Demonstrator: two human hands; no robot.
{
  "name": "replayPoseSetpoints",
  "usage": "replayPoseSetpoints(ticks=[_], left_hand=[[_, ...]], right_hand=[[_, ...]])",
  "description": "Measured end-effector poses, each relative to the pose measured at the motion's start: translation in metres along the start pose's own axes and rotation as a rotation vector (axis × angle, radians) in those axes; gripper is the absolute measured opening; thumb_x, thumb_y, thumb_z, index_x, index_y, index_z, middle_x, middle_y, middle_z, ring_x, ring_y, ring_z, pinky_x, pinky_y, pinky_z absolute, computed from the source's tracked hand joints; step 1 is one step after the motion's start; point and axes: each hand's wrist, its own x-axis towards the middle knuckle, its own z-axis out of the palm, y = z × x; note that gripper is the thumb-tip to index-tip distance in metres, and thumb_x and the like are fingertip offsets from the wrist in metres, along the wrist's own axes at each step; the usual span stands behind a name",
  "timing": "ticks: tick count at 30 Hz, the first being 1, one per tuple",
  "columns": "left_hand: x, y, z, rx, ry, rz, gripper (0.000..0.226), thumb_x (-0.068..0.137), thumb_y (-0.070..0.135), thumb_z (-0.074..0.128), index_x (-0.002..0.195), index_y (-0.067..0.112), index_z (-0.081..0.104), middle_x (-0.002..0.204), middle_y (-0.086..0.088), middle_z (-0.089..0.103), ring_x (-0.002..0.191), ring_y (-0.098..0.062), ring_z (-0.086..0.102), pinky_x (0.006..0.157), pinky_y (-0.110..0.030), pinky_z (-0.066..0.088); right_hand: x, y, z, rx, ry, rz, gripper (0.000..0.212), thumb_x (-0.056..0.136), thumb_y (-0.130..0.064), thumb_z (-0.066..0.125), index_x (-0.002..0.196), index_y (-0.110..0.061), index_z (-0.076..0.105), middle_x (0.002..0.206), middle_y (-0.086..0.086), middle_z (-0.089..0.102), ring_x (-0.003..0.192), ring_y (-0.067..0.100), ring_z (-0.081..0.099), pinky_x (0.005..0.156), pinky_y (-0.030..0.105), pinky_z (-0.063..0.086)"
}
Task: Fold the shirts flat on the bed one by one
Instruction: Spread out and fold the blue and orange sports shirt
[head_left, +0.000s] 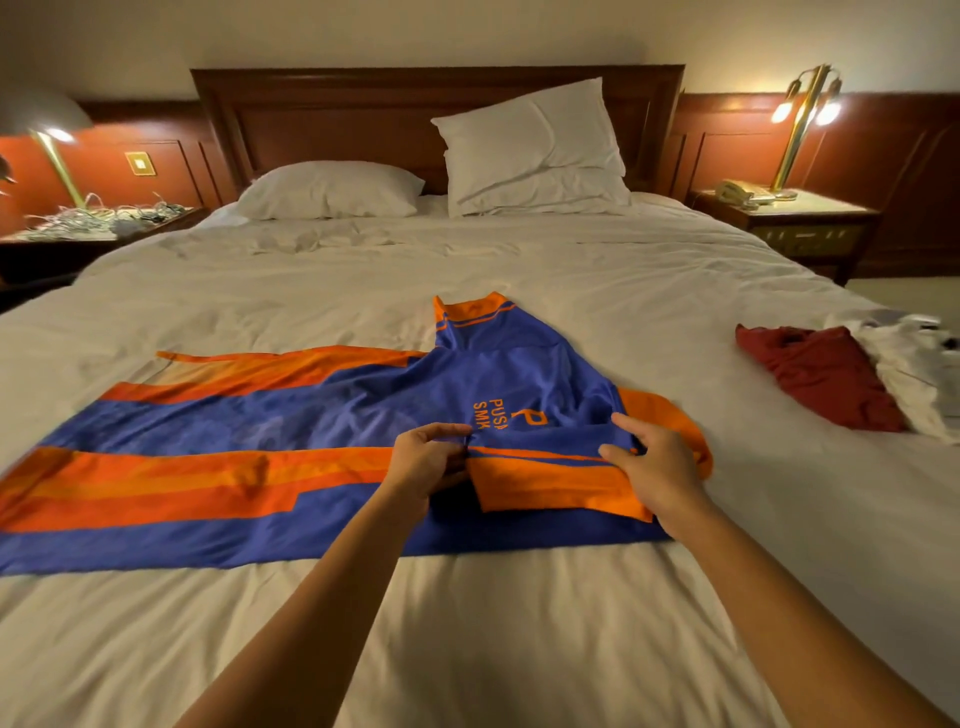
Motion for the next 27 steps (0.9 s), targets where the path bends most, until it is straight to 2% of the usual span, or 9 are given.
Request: replayPoseSetpoints(ticks=[4, 8, 12, 14, 16, 18, 21, 24, 27], left_hand=[[-0.006, -0.003, 0.013, 0.237, 0.000, 0.129, 0.025, 0.093, 0.015, 0.068, 0.117, 0.013, 0.062, 0.083, -0.006, 0.064, 0.067, -0.013, 0.061, 0.064, -0.026, 0.052], [-0.009, 0.002, 0.018, 0.167, -0.057, 0.179, 0.038, 0.090, -0.009, 0.062, 0.123, 0.010, 0.063, 0.074, -0.009, 0.059, 0.043, -0.001, 0.052, 0.045, -0.015, 0.042], [-0.010, 0.011, 0.015, 0.076, -0.121, 0.085, 0.046, 0.090, -0.018, 0.045, 0.121, 0.006, 0.069, 0.096, -0.016, 0.063, 0.061, -0.017, 0.049, 0.059, -0.028, 0.044], [-0.015, 0.013, 0.011, 0.120, -0.152, 0.046, 0.041, 0.090, -0.013, 0.051, 0.119, 0.009, 0.071, 0.088, -0.010, 0.064, 0.055, -0.014, 0.050, 0.053, -0.026, 0.046], [-0.019, 0.010, 0.003, 0.195, -0.179, 0.016, 0.034, 0.088, -0.008, 0.063, 0.116, 0.010, 0.071, 0.079, -0.007, 0.063, 0.050, -0.009, 0.056, 0.048, -0.020, 0.050], [-0.023, 0.003, -0.005, 0.245, -0.216, 0.016, 0.033, 0.083, -0.006, 0.073, 0.114, 0.006, 0.072, 0.084, -0.010, 0.067, 0.060, -0.010, 0.064, 0.055, -0.018, 0.054], [-0.025, -0.008, -0.014, 0.403, -0.187, 0.163, 0.038, 0.074, -0.001, 0.083, 0.110, 0.007, 0.075, 0.086, -0.005, 0.071, 0.076, -0.011, 0.067, 0.066, -0.010, 0.050], [-0.025, -0.015, -0.017, 0.632, -0.153, 0.292, 0.047, 0.068, 0.008, 0.090, 0.112, 0.014, 0.075, 0.099, -0.002, 0.072, 0.092, -0.010, 0.064, 0.074, -0.004, 0.043], [-0.025, -0.015, -0.019, 0.668, -0.189, 0.258, 0.064, 0.067, 0.011, 0.091, 0.126, 0.008, 0.067, 0.108, -0.005, 0.068, 0.083, -0.011, 0.063, 0.070, -0.010, 0.048]], right_hand=[[-0.009, 0.005, -0.001, 0.102, -0.094, 0.042, 0.071, 0.081, -0.025, 0.082, 0.144, -0.015, 0.051, 0.145, 0.003, 0.053, 0.132, 0.017, 0.050, 0.098, 0.022, 0.039], [-0.014, 0.000, 0.001, 0.139, -0.147, 0.012, 0.077, 0.081, -0.027, 0.081, 0.149, -0.020, 0.044, 0.149, -0.003, 0.047, 0.135, 0.012, 0.045, 0.099, 0.020, 0.037], [-0.007, -0.009, -0.001, 0.205, -0.063, 0.032, 0.075, 0.082, -0.023, 0.081, 0.148, -0.021, 0.045, 0.149, -0.001, 0.048, 0.135, 0.016, 0.046, 0.106, 0.029, 0.042], [-0.004, -0.011, -0.002, 0.207, -0.042, 0.043, 0.075, 0.082, -0.022, 0.081, 0.148, -0.019, 0.045, 0.149, 0.002, 0.048, 0.135, 0.020, 0.047, 0.109, 0.035, 0.042], [-0.003, -0.008, -0.004, 0.110, -0.081, 0.024, 0.079, 0.080, -0.023, 0.083, 0.148, -0.016, 0.045, 0.150, 0.004, 0.048, 0.136, 0.021, 0.045, 0.110, 0.032, 0.040], [-0.005, -0.003, -0.007, -0.062, -0.192, 0.004, 0.088, 0.075, -0.028, 0.087, 0.149, -0.015, 0.043, 0.151, 0.005, 0.046, 0.139, 0.021, 0.043, 0.106, 0.025, 0.036], [-0.008, 0.004, -0.013, -0.220, -0.305, -0.031, 0.099, 0.067, -0.032, 0.091, 0.151, -0.015, 0.041, 0.153, 0.006, 0.043, 0.141, 0.020, 0.040, 0.107, 0.024, 0.032], [-0.013, 0.005, -0.013, -0.262, -0.287, -0.086, 0.100, 0.066, -0.032, 0.091, 0.150, -0.014, 0.041, 0.153, 0.006, 0.043, 0.140, 0.021, 0.040, 0.110, 0.026, 0.032], [-0.016, 0.005, -0.012, -0.396, -0.294, -0.102, 0.096, 0.071, -0.043, 0.086, 0.151, -0.017, 0.039, 0.151, 0.009, 0.044, 0.138, 0.024, 0.042, 0.108, 0.030, 0.034]])
